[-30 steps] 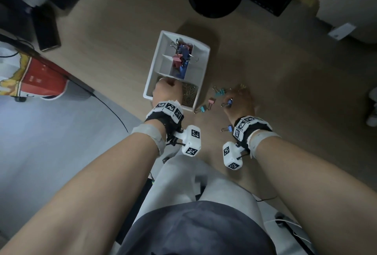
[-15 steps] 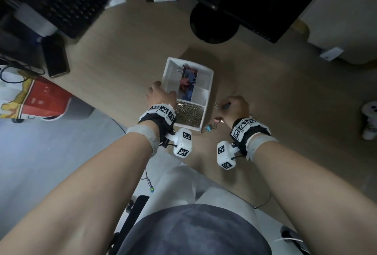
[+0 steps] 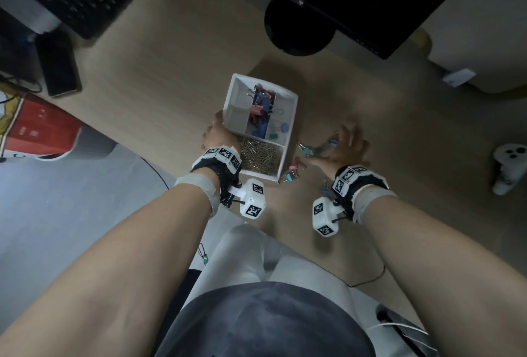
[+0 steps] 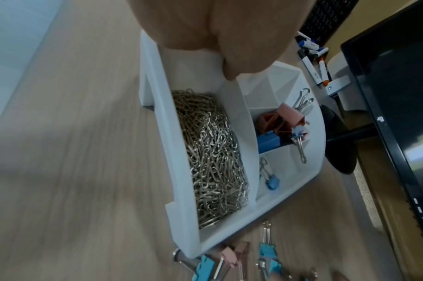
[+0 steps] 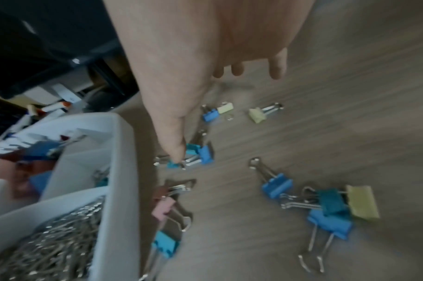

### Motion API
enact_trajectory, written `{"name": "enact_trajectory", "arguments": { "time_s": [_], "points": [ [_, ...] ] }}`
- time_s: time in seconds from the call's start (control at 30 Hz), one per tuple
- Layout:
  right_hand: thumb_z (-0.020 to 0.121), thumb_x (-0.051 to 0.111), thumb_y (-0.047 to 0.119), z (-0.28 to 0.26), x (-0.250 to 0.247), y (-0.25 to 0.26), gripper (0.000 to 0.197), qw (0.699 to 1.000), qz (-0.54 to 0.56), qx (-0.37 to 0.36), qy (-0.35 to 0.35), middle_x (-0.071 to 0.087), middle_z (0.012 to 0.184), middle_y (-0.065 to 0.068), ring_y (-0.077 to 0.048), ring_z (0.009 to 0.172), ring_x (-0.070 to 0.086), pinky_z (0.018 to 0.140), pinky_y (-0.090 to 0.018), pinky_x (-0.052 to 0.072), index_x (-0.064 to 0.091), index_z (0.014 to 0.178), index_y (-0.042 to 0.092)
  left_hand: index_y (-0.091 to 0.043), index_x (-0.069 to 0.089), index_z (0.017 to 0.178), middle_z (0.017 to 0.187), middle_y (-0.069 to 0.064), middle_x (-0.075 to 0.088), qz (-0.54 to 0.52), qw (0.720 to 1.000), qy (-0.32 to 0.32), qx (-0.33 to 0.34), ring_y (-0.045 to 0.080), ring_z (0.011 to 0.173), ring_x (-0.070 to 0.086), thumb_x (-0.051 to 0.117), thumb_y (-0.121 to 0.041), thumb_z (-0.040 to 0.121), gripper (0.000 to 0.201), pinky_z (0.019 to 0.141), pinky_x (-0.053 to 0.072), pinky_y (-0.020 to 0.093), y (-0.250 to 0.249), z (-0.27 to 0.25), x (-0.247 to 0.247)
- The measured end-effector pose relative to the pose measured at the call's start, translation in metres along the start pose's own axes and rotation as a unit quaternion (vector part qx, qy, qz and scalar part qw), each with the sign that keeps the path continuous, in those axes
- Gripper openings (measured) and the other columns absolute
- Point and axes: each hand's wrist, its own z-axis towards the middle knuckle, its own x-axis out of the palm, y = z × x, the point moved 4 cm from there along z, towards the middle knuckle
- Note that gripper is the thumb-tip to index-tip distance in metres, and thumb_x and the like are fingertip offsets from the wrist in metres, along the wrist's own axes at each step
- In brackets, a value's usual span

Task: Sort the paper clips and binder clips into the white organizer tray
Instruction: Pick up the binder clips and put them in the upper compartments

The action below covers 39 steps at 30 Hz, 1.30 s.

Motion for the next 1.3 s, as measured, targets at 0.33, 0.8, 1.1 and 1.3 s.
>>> {"name": "enact_trajectory", "arguments": {
  "time_s": [0.33,0.8,1.1,1.3],
  "points": [
    [0.050,0.091,0.046,-0.020,0.049,0.033,0.104,0.989,-0.009,-0.146,-0.001,0.028,0.142,-0.004,-0.031,0.131,0.028,0.099,-0.048,0.045,0.037,0.138,0.036,-0.023,0.034,0.142,0.128,0.014,0.056,0.026,1.000,-0.008,0.001,0.033,0.122,0.048,0.035,0.003,0.090,0.058,0.101,0.041,0.046,0.002,0.000,0.005],
    [0.094,0.064,0.018,-0.006,0.049,0.035,0.019,0.977,0.033,-0.192,-0.092,0.060,0.113,-0.020,-0.041,0.100,0.060,0.085,-0.040,0.050,0.072,0.111,0.015,-0.026,0.033,0.143,0.133,0.011,0.054,0.025,1.000,0.003,-0.005,0.032,0.125,0.046,0.035,0.000,0.091,0.058,0.102,0.039,0.044,0.003,0.001,0.005],
    [0.089,0.070,0.014,-0.005,0.041,0.029,0.009,0.963,0.210,-0.144,-0.086,0.074,0.090,-0.002,-0.020,0.081,0.072,0.077,-0.039,0.060,0.076,0.096,0.013,-0.029,0.032,0.143,0.128,0.013,0.057,-0.002,1.000,0.015,0.005,0.033,0.119,0.051,0.035,-0.006,0.095,0.054,0.100,0.043,0.045,0.006,0.010,0.009],
    [0.088,0.071,0.007,-0.019,0.013,0.093,0.019,0.951,0.180,-0.246,-0.049,0.073,0.107,-0.007,-0.023,0.095,0.070,0.090,-0.039,0.057,0.074,0.106,0.010,-0.029,0.032,0.143,0.125,0.014,0.057,-0.008,1.000,0.022,-0.006,0.032,0.115,0.053,0.035,-0.008,0.096,0.051,0.097,0.046,0.045,0.007,0.014,0.010]
  ]
}}
